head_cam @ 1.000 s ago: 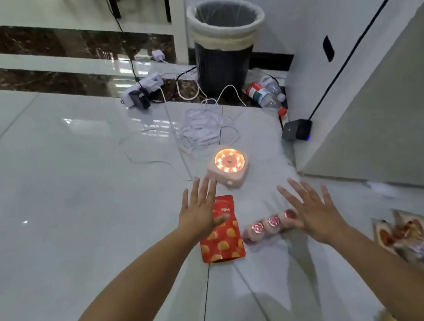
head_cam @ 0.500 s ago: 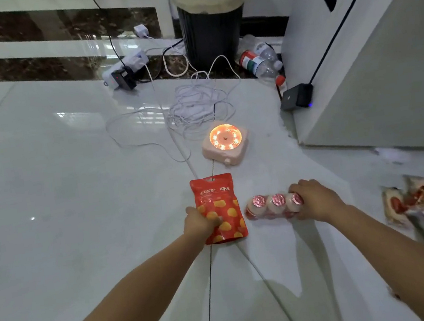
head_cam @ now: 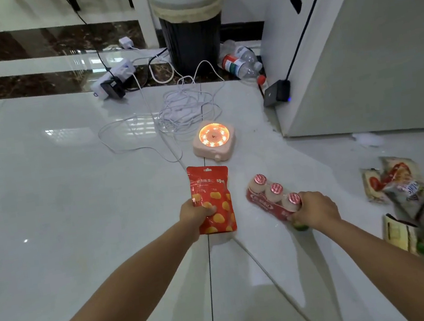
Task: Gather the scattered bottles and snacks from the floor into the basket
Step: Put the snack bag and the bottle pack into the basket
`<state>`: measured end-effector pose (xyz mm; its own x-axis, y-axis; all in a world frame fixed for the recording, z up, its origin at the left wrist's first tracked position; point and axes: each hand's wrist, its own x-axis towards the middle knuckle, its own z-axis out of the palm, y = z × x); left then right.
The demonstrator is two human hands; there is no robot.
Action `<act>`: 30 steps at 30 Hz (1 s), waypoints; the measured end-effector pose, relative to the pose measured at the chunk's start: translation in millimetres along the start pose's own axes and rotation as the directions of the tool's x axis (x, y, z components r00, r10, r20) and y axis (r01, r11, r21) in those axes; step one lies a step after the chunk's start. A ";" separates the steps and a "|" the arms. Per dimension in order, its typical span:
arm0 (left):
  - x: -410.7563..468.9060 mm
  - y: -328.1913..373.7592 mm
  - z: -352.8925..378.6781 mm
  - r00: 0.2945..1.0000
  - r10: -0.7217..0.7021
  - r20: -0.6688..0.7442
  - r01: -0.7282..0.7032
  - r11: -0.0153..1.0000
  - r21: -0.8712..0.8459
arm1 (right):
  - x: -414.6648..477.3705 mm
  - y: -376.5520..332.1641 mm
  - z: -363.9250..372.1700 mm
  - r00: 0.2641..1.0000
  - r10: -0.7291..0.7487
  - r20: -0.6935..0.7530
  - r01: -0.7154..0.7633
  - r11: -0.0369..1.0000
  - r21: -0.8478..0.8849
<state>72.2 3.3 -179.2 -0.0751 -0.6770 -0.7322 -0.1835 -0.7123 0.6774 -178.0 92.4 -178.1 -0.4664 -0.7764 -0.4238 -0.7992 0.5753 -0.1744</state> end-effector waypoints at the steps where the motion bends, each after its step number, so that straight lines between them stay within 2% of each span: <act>1: -2.4 3.5 1.3 1.000 0.009 0.010 -0.009 1.000 -0.006 | -4.2 2.3 -0.8 1.000 0.024 -0.001 -0.024 0.999 0.044; 8: -24.4 36.1 44.0 0.974 0.123 0.190 -0.126 0.992 0.003 | -33.2 46.6 -46.2 0.969 0.227 -0.094 -0.188 0.932 0.311; 14: -63.2 78.1 146.5 0.921 0.145 0.363 -0.205 0.969 0.134 | -76.2 130.9 -113.1 0.906 0.368 -0.207 -0.206 0.813 0.544; 18: -97.1 103.5 243.4 0.855 0.198 0.479 -0.293 0.947 0.131 | -105.7 196.1 -158.3 0.811 0.477 -0.340 -0.190 0.764 0.617; 20: -119.6 114.3 296.9 0.805 0.209 0.555 -0.333 0.934 0.132 | -118.8 231.9 -179.6 0.749 0.549 -0.370 -0.233 0.742 0.628; 24: -170.5 129.2 399.1 0.726 0.228 0.648 -0.444 0.876 0.189 | -147.4 312.4 -214.4 0.613 0.690 -0.385 -0.386 0.687 0.616; 27: -195.5 123.4 455.4 0.672 0.223 0.706 -0.572 0.762 0.304 | -170.0 356.3 -220.9 0.503 0.791 -0.348 -0.521 0.599 0.608; 30: -195.3 100.2 498.0 0.628 0.147 0.764 -0.633 0.667 0.392 | -171.3 386.7 -209.9 0.439 0.855 -0.277 -0.586 0.506 0.633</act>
<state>-419.6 156.4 -3.6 -0.8230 -0.3888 -0.4142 -0.4592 0.0260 0.8880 -486.7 393.9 13.7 -0.9928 0.0798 -0.0893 0.1093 0.9088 -0.4028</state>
